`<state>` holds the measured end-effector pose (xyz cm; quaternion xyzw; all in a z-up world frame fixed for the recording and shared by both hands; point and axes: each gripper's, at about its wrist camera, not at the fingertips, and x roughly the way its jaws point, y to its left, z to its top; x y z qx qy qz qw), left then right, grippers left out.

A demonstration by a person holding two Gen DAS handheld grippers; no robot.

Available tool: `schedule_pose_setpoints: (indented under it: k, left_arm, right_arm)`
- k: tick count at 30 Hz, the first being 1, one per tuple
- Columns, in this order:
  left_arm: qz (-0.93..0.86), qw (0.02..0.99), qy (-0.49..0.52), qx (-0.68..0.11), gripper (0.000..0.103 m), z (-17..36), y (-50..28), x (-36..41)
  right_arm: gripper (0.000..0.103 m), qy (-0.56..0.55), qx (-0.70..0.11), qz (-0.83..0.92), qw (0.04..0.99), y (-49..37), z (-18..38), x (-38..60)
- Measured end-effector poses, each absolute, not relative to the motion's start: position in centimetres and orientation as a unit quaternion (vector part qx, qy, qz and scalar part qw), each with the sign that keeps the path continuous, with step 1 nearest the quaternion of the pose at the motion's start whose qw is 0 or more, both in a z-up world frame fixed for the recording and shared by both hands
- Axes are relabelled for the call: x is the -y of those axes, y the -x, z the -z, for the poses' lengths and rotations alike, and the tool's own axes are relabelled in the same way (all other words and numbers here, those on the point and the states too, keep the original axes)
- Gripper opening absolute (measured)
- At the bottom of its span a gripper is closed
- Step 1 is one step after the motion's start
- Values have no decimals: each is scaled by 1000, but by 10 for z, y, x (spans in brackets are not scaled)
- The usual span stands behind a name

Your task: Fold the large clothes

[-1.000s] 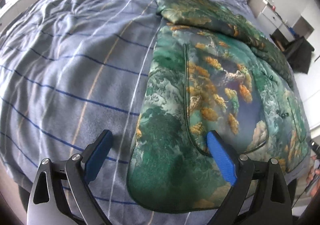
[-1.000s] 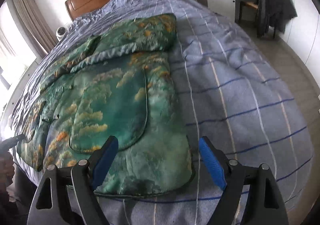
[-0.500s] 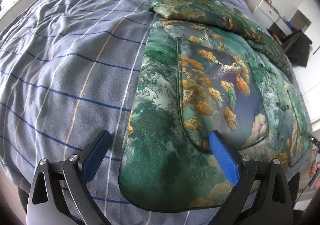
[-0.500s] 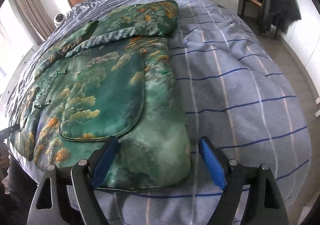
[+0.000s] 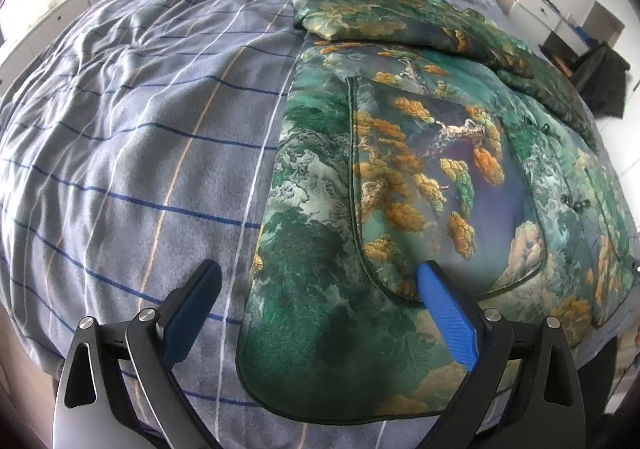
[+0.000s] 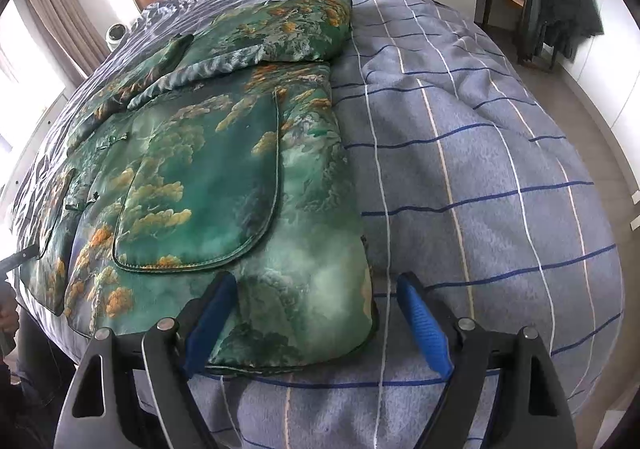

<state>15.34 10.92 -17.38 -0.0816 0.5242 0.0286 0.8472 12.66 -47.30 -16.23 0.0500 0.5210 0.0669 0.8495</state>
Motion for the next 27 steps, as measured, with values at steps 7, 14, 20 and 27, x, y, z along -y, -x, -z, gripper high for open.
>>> schedule_pose_setpoints:
  k: [7,14,20,27]
  left_arm:
    - [-25,846,88,-526,98,175,-151,-110]
    - [38,832,131,-538,100,186,-149,-110]
    - [47,830,131,-541,89,186,-148,-101]
    - [53,828,114,-547,13,162,-146,-93]
  right_arm:
    - [84,-45,-522,-65,849,-127,161,472]
    - [84,-45,-527,-64,846,-126,158,482]
    - [84,-54,-538,-96,836,-127,169,476]
    - [25,-69,-535,-134,832,-134,163,464]
